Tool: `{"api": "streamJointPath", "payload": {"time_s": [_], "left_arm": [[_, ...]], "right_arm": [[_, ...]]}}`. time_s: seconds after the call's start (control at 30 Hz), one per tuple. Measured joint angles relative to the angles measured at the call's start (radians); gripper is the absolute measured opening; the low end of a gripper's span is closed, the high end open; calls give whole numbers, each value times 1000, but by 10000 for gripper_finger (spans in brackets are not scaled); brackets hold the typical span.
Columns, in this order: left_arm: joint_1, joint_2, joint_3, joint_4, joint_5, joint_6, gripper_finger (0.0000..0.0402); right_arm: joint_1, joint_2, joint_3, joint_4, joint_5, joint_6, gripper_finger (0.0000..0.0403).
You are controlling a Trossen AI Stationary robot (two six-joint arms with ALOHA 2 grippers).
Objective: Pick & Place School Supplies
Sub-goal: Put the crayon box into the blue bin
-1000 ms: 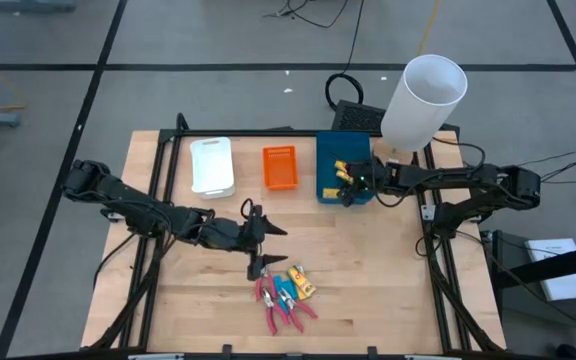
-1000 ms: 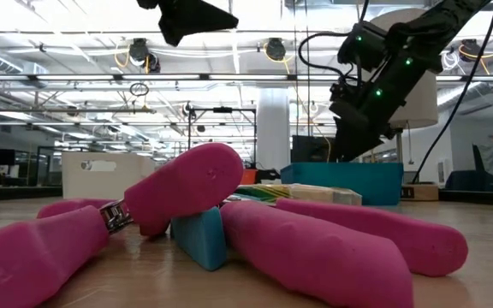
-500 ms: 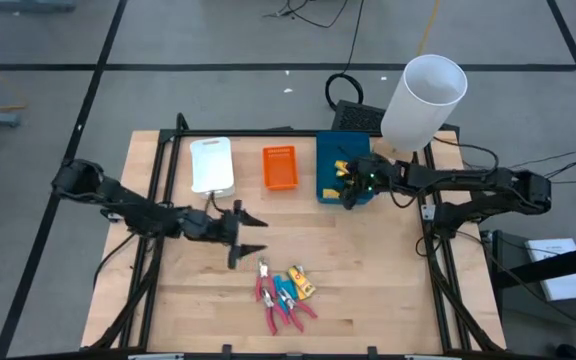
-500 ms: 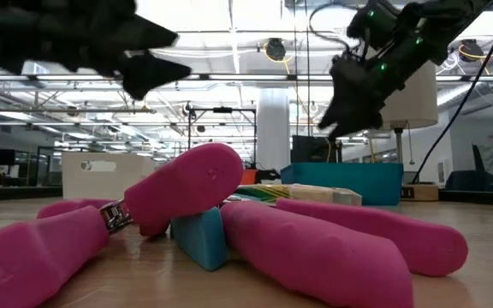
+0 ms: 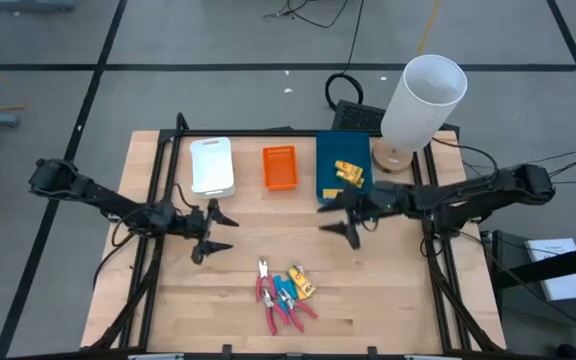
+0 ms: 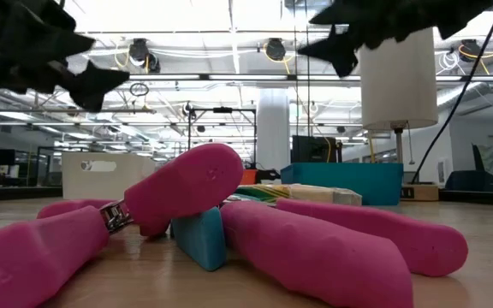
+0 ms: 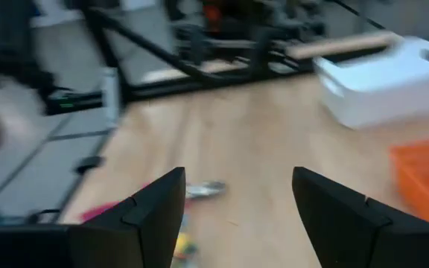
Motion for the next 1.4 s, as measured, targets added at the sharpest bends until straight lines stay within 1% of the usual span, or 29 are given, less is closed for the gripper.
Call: {"api": "streamJointPath", "payload": {"time_s": [0.13, 0.23, 0.3, 0.37, 0.4, 0.47, 0.57, 0.73, 0.83, 0.93, 1.0, 1.07, 1.4], "left_arm": [[0, -48, 0, -37, 88, 39, 310], [0, -73, 0, -76, 104, 43, 310], [0, -80, 0, -111, 97, 39, 310], [0, -82, -1, -130, 82, 26, 310], [0, -83, -1, -132, 67, 25, 310], [0, -82, -1, -139, 49, 22, 310], [0, -83, -1, -143, 27, 14, 310], [0, -82, 0, -151, 26, 16, 310], [0, -82, 0, -151, 26, 16, 310], [0, -82, 0, -148, 26, 16, 310], [0, -82, 0, -148, 26, 16, 310], [0, -82, 0, -148, 26, 16, 310], [0, -82, 0, -147, 25, 18, 310]], "right_arm": [[134, 61, 0, 131, -1, -64, 238], [215, 149, 1, 284, 9, -88, 238], [258, 211, 3, 356, 64, -79, 238], [284, 274, 37, 344, 147, -43, 238], [298, 301, 58, 309, 185, -21, 238], [323, 356, 124, 186, 242, 18, 238], [356, 438, 273, -74, 289, 81, 238], [386, 587, 559, -547, 342, 211, 238], [391, 673, 674, -749, 340, 256, 238], [391, 733, 719, -806, 315, 300, 238], [385, 752, 720, -791, 265, 327, 238], [377, 770, 720, -776, 237, 355, 238], [367, 835, 721, -739, 234, 413, 238]]}}
